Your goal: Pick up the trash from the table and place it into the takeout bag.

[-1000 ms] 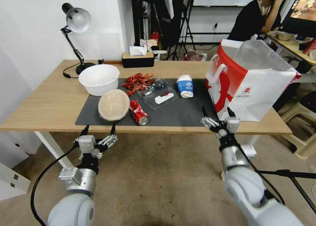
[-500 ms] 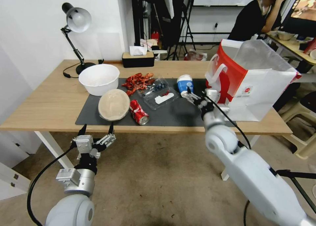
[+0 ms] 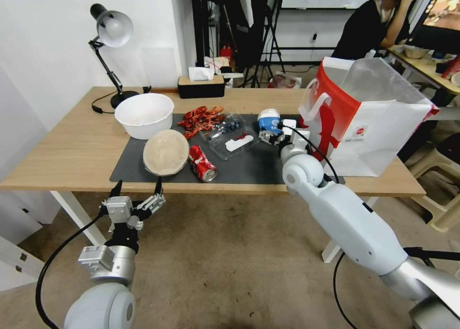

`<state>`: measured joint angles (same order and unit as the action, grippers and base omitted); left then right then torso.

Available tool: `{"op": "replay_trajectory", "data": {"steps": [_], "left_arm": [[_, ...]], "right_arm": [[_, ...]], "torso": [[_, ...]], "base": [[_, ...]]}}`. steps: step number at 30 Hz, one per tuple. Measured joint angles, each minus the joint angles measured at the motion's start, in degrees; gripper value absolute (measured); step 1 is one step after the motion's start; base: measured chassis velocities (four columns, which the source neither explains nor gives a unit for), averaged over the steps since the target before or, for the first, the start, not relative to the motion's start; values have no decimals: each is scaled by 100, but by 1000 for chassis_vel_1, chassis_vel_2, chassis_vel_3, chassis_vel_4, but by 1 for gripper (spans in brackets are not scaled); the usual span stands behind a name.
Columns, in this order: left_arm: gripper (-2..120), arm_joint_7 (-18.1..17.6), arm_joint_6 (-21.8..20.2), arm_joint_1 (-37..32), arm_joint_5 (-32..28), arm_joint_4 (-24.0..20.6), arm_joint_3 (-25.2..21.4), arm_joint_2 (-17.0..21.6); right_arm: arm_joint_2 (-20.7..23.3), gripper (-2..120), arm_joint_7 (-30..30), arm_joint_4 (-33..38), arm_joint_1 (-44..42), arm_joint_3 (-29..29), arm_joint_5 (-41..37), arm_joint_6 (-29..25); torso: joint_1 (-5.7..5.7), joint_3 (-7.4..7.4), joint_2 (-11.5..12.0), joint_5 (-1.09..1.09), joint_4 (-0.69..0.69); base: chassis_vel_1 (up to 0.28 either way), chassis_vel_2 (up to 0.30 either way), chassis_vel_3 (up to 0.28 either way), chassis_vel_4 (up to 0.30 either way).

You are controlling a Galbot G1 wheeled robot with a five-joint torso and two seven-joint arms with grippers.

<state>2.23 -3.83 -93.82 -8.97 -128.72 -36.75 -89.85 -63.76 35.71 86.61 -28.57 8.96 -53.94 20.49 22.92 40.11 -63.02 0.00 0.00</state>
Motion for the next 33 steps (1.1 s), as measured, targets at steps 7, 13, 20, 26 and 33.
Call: {"op": "replay_trajectory", "data": {"steps": [7, 13, 20, 26, 33], "left_arm": [[100, -17, -3, 36, -10, 54, -9, 22], [100, -29, -3, 45, -20, 72, -23, 45], [100, -40, 4, 40, -23, 73, -26, 49], [100, -42, 28, 26, -21, 69, -23, 36], [100, -43, 53, 14, -13, 65, -13, 25]], "right_arm": [[-200, 100, -105, -519, 258, 100, 11, 19], [-346, 97, -140, -786, 392, 152, 70, -5], [-423, 76, -131, -891, 428, 178, 117, 35], [-449, 52, -59, -884, 434, 184, 103, 117], [-412, 34, -24, -833, 402, 163, 92, 140]], "torso": [[0, 0, 0, 0, 0], [0, 0, 0, 0, 0], [0, -1, 0, 0, 0], [-1, -1, -2, 0, 1], [-1, -1, -1, 1, 2]], "base": [[0, 0, 0, 0], [0, 0, 0, 0], [0, 0, 0, 0], [0, 0, 0, 0], [0, 0, 0, 0]]}}
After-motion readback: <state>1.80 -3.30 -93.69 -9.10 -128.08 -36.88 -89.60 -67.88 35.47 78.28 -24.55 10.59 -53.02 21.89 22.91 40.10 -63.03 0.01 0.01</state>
